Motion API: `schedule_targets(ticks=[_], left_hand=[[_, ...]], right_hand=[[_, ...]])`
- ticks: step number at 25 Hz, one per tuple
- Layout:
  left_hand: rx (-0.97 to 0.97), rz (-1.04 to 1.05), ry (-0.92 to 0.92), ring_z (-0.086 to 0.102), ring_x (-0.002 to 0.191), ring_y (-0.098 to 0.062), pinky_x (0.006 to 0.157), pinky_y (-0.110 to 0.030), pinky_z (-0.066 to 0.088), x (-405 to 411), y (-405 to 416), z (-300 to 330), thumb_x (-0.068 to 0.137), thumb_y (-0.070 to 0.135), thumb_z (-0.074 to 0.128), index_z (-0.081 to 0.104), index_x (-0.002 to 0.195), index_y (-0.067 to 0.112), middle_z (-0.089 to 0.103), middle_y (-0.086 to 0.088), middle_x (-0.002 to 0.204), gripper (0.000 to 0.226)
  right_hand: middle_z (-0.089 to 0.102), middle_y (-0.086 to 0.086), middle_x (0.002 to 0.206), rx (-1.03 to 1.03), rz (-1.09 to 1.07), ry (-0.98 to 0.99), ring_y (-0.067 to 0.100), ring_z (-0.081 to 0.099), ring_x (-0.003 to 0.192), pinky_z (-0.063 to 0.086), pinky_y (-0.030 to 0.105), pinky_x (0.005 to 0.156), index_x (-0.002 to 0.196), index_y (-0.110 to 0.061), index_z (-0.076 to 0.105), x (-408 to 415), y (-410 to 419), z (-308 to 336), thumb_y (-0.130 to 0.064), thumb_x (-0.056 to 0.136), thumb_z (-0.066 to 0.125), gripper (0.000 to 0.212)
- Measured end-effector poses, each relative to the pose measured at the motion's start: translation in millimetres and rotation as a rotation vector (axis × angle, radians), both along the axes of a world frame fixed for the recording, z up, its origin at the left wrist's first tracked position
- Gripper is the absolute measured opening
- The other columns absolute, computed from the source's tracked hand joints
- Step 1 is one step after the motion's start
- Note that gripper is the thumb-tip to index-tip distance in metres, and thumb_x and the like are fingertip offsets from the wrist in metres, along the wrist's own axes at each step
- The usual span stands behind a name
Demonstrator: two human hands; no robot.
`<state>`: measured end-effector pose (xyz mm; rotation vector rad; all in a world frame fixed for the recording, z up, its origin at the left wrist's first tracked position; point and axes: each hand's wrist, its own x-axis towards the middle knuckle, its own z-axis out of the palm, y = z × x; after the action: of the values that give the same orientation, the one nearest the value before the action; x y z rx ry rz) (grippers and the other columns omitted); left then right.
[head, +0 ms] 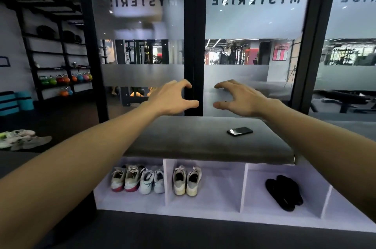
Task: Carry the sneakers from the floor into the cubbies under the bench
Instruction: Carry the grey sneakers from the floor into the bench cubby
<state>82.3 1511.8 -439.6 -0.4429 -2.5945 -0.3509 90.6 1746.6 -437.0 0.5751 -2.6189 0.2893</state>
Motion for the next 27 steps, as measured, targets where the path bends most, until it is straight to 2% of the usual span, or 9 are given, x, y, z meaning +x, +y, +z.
schedule_targets(ticks=[4,7,11,15,18,22,27], left_hand=[[0.037,0.003,-0.006,0.051,0.118,-0.024,0.092,-0.044,0.045,1,8,99,0.073,0.070,0.057,0.043,0.131,0.039,0.048,0.003,0.136,0.068],[0.034,-0.012,0.006,0.049,0.121,-0.024,0.096,-0.045,0.044,9,14,202,0.074,0.067,0.059,0.042,0.134,0.036,0.046,0.000,0.140,0.069],[0.031,-0.039,0.015,0.053,0.114,-0.025,0.095,-0.052,0.045,29,15,353,0.074,0.068,0.057,0.041,0.134,0.036,0.051,-0.002,0.134,0.070],[0.048,-0.026,0.026,0.050,0.119,-0.024,0.097,-0.050,0.043,51,18,461,0.077,0.065,0.058,0.041,0.136,0.036,0.046,0.000,0.140,0.068],[0.046,0.007,0.051,0.054,0.115,-0.022,0.098,-0.047,0.043,62,6,501,0.076,0.066,0.059,0.041,0.135,0.036,0.044,0.001,0.141,0.068],[0.039,0.060,0.084,0.046,0.126,-0.022,0.101,-0.050,0.041,72,-24,523,0.073,0.069,0.059,0.041,0.135,0.037,0.043,0.002,0.144,0.072],[0.018,0.224,0.094,0.047,0.125,-0.022,0.100,-0.048,0.041,109,-103,536,0.068,0.070,0.058,0.043,0.133,0.037,0.045,0.001,0.141,0.074]], right_hand=[[0.035,-0.001,0.149,-0.017,0.019,-0.015,0.025,0.044,0.127,0.041,0.047,0.099,0.139,-0.031,0.037,-3,-6,108,-0.058,0.085,0.054,0.063],[0.037,-0.001,0.148,-0.018,0.024,0.002,0.024,0.042,0.129,0.040,0.049,0.101,0.137,-0.032,0.039,4,-1,204,-0.060,0.083,0.054,0.063],[0.041,0.000,0.144,-0.028,0.017,-0.014,0.024,0.048,0.122,0.043,0.049,0.098,0.137,-0.033,0.039,24,6,352,-0.060,0.083,0.054,0.062],[0.040,-0.001,0.144,-0.075,0.042,0.017,0.024,0.047,0.122,0.042,0.047,0.098,0.137,-0.033,0.038,39,7,464,-0.055,0.085,0.055,0.060],[0.039,-0.002,0.145,-0.047,0.048,0.025,0.024,0.045,0.125,0.040,0.048,0.099,0.138,-0.035,0.037,45,2,504,-0.055,0.085,0.055,0.060],[0.037,-0.002,0.147,-0.030,0.130,0.030,0.025,0.043,0.128,0.039,0.048,0.102,0.140,-0.032,0.037,38,-16,513,-0.054,0.086,0.056,0.061],[0.037,0.001,0.147,-0.027,0.319,0.043,0.026,0.044,0.128,0.039,0.047,0.102,0.140,-0.033,0.036,28,-97,527,-0.054,0.084,0.059,0.064]])
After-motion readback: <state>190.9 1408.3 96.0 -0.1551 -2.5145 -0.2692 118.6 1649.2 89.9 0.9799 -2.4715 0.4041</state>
